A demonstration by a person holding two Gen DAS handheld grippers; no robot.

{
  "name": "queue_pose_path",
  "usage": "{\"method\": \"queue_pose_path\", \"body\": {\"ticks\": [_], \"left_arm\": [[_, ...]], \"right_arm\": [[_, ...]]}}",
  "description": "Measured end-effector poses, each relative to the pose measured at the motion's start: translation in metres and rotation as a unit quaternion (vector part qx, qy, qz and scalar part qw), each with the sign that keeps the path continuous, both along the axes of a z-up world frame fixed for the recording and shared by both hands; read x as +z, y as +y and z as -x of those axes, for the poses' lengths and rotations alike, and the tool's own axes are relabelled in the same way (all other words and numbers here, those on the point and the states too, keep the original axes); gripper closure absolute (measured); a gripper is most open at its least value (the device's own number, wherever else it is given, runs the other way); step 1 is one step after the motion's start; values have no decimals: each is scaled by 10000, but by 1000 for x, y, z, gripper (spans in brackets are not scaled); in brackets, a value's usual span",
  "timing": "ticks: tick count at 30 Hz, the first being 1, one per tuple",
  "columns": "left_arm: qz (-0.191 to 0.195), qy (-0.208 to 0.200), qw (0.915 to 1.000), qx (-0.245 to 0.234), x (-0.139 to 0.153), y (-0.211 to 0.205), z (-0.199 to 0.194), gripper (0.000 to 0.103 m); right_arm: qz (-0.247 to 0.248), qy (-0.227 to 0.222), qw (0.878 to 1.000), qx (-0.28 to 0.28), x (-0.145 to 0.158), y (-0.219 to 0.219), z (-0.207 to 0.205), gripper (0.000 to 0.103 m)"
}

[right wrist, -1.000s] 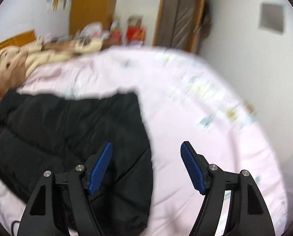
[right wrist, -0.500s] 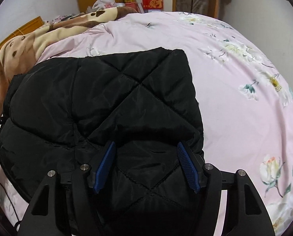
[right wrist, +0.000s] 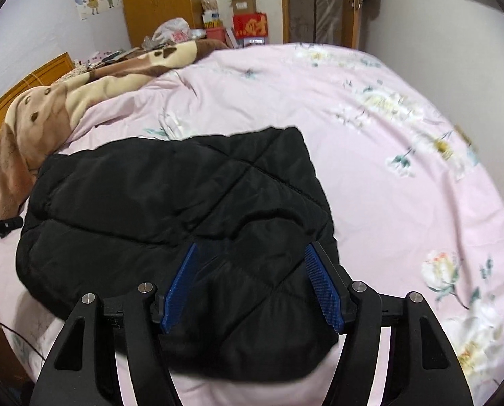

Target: Fold large clothes

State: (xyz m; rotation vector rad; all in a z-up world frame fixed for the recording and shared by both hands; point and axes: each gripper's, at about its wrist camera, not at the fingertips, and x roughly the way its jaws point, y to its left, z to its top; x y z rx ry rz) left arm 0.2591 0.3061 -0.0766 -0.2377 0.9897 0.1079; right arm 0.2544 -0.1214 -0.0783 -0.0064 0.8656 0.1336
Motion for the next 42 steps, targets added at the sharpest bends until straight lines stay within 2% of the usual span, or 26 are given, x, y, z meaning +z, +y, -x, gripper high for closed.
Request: {"method": "queue_pose_path", "body": {"ticks": [3, 9, 12, 15, 18, 21, 23, 28, 36, 42], "left_arm": [[-203, -146, 9996, -112, 19, -20, 30, 26], [-334, -320, 9989, -54, 42, -45, 91, 26], [-281, -371, 9989, -37, 49, -60, 117, 26], [-765, -485, 9959, 14, 57, -83, 142, 26], [-625, -612, 9962, -33, 62, -96, 165, 25], [-980, -761, 9923, 8, 68, -113, 185, 20], [-1067, -850, 9906, -77, 70, -122, 195, 20], [-1013, -960, 9900, -211, 72, -137, 212, 20], [-744, -980, 9915, -423, 71, -151, 224, 19], [-922, -974, 9901, -417, 69, -159, 228, 19]], "right_arm": [[60, -124, 9999, 88, 16, 10, 28, 37], [169, -220, 9996, 9, 43, 18, 82, 37], [158, -225, 9996, -53, 52, 23, 104, 34], [177, -275, 9994, -70, 59, 29, 127, 33], [280, -381, 9988, -109, 64, 35, 147, 33], [281, -501, 9981, -238, 68, 36, 168, 33], [302, -548, 9976, -297, 69, 37, 180, 33], [444, -683, 9961, -352, 70, 39, 200, 33], [411, -779, 9953, -394, 73, 41, 215, 33], [401, -792, 9951, -425, 72, 42, 218, 33]]}}
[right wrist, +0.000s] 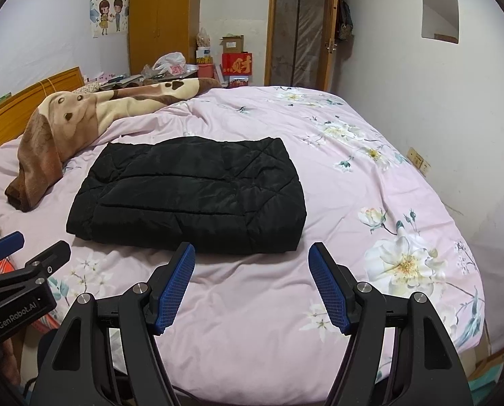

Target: Fold large clothes

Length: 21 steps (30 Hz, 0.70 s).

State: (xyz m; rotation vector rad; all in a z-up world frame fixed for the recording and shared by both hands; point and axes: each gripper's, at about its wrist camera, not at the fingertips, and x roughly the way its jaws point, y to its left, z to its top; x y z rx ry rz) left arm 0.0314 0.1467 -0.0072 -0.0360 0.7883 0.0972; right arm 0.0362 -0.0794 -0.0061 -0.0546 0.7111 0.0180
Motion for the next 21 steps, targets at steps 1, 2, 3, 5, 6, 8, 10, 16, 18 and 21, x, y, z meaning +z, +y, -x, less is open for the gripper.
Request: {"method": "queue_pose_path", "body": {"ticks": [1, 2, 3, 5, 6, 8, 10, 16, 18, 21], "left_arm": [[20, 2, 10000, -12, 0, 0, 0, 19], [65, 3, 10000, -37, -1, 0, 1, 19], [105, 6, 9999, -42, -1, 1, 1, 19], [132, 5, 9999, -11, -1, 1, 2, 19], [126, 0, 9999, -6, -1, 1, 2, 19], [160, 15, 9999, -9, -1, 1, 3, 19], [225, 0, 9997, 0, -1, 3, 4, 19], [222, -60, 9997, 39, 0, 4, 6, 19], [134, -53, 9999, 74, 0, 4, 6, 19], [-16, -45, 9999, 110, 0, 1, 6, 19]], "right_arm": [[2, 4, 10000, -1, 0, 0, 0, 33], [1, 6, 10000, 0, 0, 0, 0, 33], [-6, 13, 10000, -3, 0, 1, 1, 33], [-5, 23, 10000, -1, -1, 2, 1, 33], [-6, 32, 10000, 3, -1, 2, 2, 33], [-11, 31, 10000, 16, -1, 3, 2, 33], [-5, 35, 10000, 27, -1, 4, 3, 33], [-16, 23, 10000, 30, -1, 6, 3, 33], [-13, 24, 10000, 36, -1, 7, 3, 33], [-16, 20, 10000, 41, -1, 8, 4, 33]]}}
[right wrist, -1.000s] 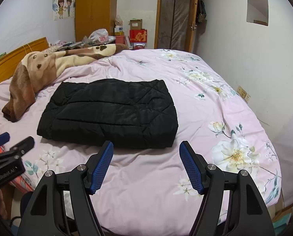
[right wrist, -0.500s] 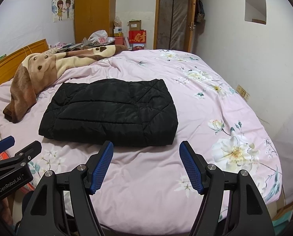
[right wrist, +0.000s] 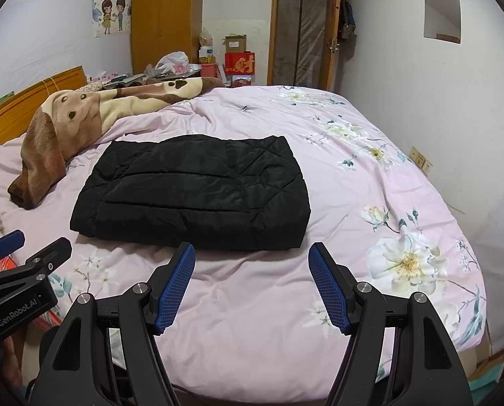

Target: Fold large clothes

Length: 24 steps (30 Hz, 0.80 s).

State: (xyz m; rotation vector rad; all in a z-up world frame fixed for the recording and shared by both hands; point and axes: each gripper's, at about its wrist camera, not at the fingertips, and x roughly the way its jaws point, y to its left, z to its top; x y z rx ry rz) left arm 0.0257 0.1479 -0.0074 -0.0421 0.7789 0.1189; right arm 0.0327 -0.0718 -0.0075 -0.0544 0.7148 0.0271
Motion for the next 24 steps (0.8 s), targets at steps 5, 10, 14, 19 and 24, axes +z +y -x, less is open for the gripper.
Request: {"method": "queue_pose_path", "body": {"ticks": [5, 10, 14, 19, 24], "left_arm": [[7, 28, 10000, -40, -1, -2, 0, 19], [-9, 23, 10000, -25, -2, -2, 1, 19], [-16, 9, 10000, -43, -1, -3, 2, 19], [23, 8, 10000, -21, -2, -2, 3, 19], [40, 18, 10000, -4, -2, -2, 4, 19]], "right_arm": [[2, -3, 10000, 9, 0, 1, 0, 33], [-3, -2, 10000, 1, 0, 1, 0, 33], [1, -14, 10000, 15, 0, 1, 0, 33], [7, -13, 10000, 20, -1, 4, 1, 33], [7, -17, 10000, 29, -1, 3, 1, 33]]}}
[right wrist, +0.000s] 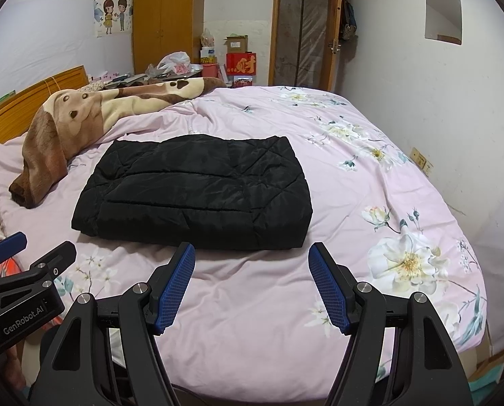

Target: Fold large clothes

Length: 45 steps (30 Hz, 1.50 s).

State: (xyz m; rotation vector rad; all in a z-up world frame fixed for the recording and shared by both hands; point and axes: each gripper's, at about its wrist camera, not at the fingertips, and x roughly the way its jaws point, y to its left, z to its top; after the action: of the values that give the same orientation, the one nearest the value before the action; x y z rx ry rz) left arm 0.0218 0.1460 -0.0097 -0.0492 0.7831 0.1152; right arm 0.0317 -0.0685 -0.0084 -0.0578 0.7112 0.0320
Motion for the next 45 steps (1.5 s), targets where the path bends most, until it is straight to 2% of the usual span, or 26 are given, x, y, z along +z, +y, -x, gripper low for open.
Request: {"method": "queue_pose_path", "body": {"ticks": [8, 45], "left_arm": [[-127, 6, 9999, 36, -1, -4, 2, 19], [55, 18, 10000, -18, -2, -1, 2, 19]], "right_arm": [[5, -14, 10000, 25, -1, 3, 1, 33], [-12, 22, 10000, 42, -2, 3, 3, 33]]}}
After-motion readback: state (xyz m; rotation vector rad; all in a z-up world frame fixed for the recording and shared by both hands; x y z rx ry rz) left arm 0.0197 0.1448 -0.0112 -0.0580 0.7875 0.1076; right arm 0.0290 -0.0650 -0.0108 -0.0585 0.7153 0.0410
